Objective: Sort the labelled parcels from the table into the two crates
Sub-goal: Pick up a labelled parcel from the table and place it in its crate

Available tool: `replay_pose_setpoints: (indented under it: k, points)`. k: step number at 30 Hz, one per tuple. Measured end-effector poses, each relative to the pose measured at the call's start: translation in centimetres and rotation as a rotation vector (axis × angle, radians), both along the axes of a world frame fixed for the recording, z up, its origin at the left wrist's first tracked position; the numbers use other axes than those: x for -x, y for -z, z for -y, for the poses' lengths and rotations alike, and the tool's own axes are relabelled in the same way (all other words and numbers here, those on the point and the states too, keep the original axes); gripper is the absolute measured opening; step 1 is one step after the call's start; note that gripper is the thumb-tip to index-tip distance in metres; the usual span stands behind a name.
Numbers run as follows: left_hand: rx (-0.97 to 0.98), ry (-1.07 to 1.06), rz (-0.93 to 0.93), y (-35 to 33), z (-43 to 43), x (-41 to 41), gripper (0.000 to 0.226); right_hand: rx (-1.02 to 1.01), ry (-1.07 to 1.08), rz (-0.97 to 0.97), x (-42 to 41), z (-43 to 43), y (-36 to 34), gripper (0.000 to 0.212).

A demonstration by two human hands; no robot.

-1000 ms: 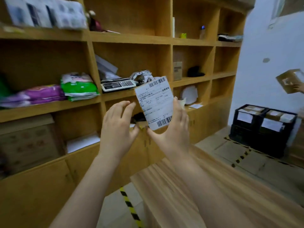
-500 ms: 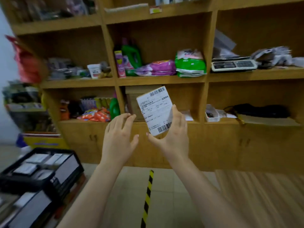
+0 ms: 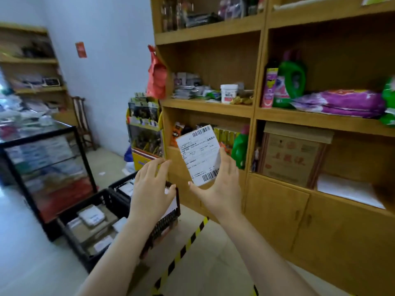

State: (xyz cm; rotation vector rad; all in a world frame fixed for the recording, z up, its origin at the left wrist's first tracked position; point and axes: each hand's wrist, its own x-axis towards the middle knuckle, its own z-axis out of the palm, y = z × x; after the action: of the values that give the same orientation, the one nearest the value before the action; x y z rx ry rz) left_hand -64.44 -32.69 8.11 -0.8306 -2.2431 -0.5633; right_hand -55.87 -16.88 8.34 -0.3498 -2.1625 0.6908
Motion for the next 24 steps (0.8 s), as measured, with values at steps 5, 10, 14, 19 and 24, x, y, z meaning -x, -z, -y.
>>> replay_pose_setpoints:
  k: [5,10,14,19,24]
  points:
    - [0.011,-0.111,0.006,1.1,2.3,6.7,0.065,0.037,-0.121,0.037,8.4,1.1,0.8,0.114]
    - [0.025,-0.19,0.04,2.9,2.5,12.5,0.065,0.098,-0.234,0.066,16.0,0.9,2.7,0.114]
    - [0.031,-0.273,0.056,3.9,1.5,17.3,0.063,0.094,-0.321,0.097,22.3,-0.9,4.2,0.115]
    - [0.014,-0.374,0.055,4.5,-1.1,23.7,0.062,0.06,-0.41,0.113,30.6,-4.0,5.1,0.116]
    - [-0.005,-0.468,0.088,5.2,-3.9,28.8,0.067,0.034,-0.508,0.112,37.9,-6.8,5.5,0.116]
